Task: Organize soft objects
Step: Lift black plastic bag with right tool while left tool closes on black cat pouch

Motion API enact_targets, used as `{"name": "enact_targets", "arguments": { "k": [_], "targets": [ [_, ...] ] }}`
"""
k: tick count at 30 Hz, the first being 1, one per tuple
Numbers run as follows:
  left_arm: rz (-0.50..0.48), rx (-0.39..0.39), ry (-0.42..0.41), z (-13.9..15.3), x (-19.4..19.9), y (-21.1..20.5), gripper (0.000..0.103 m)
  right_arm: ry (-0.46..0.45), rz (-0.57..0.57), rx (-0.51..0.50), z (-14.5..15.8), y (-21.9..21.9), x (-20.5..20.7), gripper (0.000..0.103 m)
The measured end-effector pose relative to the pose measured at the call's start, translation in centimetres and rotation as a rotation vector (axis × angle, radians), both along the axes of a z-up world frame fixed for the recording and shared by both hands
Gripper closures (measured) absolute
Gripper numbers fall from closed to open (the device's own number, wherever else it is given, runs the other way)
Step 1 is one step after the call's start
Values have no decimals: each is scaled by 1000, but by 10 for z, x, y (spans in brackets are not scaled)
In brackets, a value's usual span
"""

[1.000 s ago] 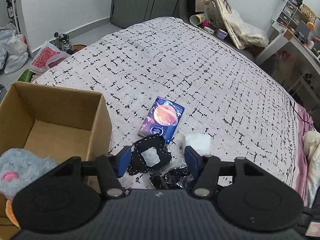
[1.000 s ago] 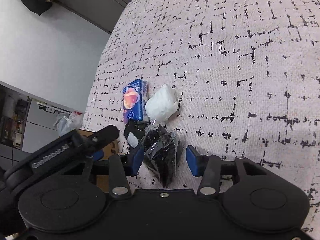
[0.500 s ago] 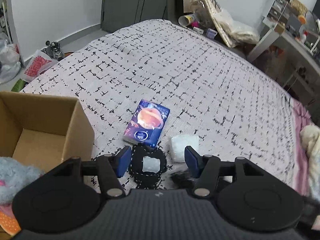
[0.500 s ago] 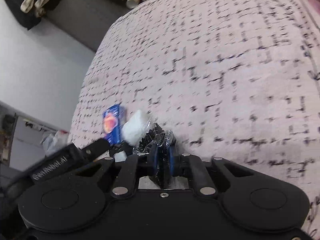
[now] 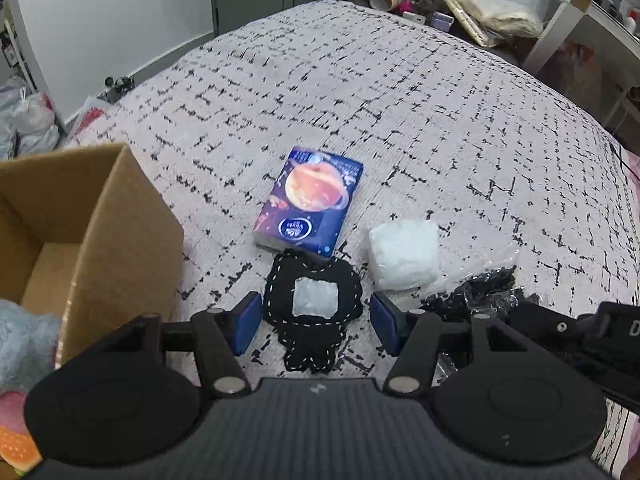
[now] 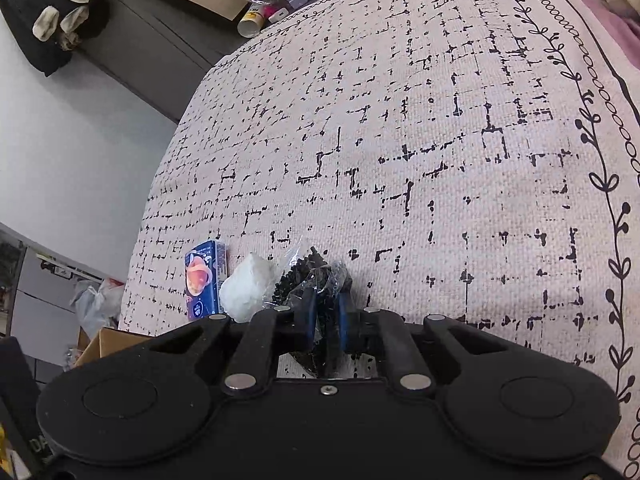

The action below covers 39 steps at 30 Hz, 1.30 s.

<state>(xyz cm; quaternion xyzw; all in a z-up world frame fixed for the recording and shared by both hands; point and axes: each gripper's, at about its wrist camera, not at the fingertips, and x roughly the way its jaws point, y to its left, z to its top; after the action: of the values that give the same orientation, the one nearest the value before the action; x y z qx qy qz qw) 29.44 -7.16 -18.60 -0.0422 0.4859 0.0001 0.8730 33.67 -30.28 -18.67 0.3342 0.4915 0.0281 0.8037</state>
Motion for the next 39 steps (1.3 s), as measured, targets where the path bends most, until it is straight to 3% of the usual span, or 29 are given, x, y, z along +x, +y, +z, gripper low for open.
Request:
{"name": "enact_targets", "arguments": {
  "k": [2, 4, 9, 25, 39],
  "targets": [
    [7, -10, 20, -5, 2, 1, 45, -7, 12, -10, 0, 3, 2, 92],
    [13, -25, 25, -7, 1, 2, 56, -13, 20, -16, 1, 5, 2, 92],
    [18, -32, 6, -6, -2, 3, 68, -27, 35, -5, 3, 7, 1, 92],
    [-15, -69, -102, 43, -41, 5, 70, -141, 64, 19, 48, 9, -21, 92],
    [54, -89, -178, 85, -56, 32, 70, -235, 143, 50, 76, 26, -29, 92]
  ]
}}
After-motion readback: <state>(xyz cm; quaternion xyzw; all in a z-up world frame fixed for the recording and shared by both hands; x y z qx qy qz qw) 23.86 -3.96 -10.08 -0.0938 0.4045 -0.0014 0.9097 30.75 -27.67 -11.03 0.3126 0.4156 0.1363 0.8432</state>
